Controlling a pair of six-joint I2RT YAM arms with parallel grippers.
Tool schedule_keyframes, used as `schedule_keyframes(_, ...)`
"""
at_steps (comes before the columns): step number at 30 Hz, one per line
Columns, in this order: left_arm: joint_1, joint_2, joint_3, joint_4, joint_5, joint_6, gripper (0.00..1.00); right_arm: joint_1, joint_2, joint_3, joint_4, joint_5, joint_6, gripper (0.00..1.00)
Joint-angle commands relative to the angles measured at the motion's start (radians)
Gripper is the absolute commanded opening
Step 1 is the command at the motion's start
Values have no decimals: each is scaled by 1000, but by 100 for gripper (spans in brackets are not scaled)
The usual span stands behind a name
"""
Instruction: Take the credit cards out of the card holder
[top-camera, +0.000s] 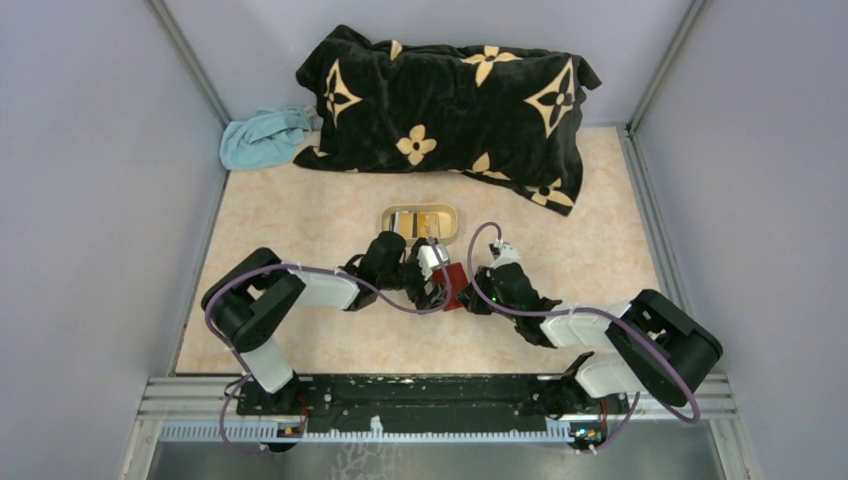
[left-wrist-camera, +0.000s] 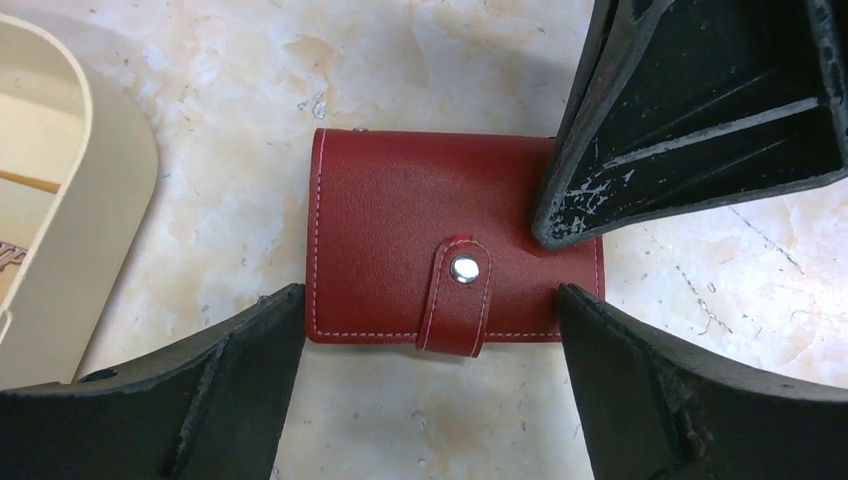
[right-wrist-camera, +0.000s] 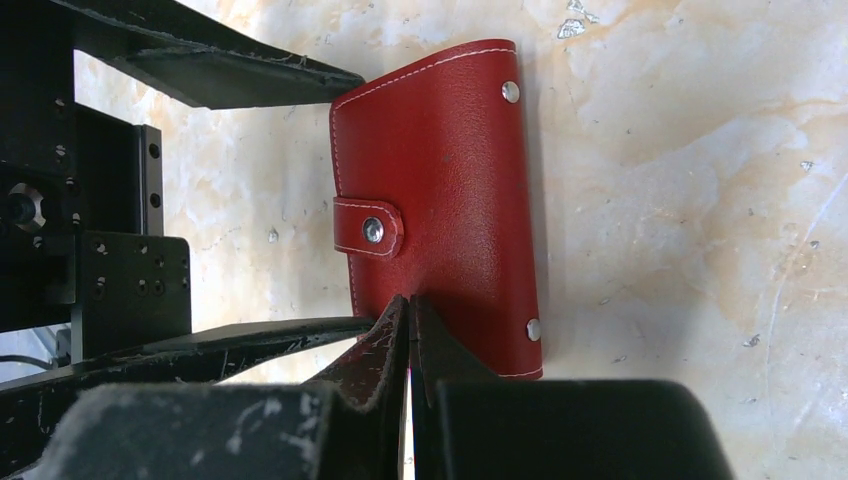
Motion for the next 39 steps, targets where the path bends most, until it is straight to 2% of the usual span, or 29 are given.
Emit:
schedule_keyframes(1,-3,42,39,8,25,5,98,-3,28,-15,-27,-25,1,0)
schedule_keyframes(7,-6,64,48,-1,13,11,85,-2,21,-25,-28,-20,4,0)
schedule_keyframes(10,-7,78,48,-4,16,11,76,-3,14,-26,-29,-21,4,0)
schedule_keyframes(13,-11,80,50,-27,7,14,62,-3,1,-37,-22,-18,7,0)
schedule_keyframes(15,-11,79,43,-33,5,15,59,-3,-1,-37,-23,-18,7,0)
schedule_keyframes(21,-14,88,42,-49,9,14,42,-2,7,-38,-24,-16,3,0)
schedule_keyframes(22,-14,88,42,-52,11,14,35,-3,7,-39,-21,-17,4,0)
schedule_keyframes(25,-15,89,42,-57,14,9,1,-2,8,-48,-8,-19,11,0)
schedule_keyframes(39,-15,7,8,-64,18,-38,0,-2,34,-60,16,-18,36,0)
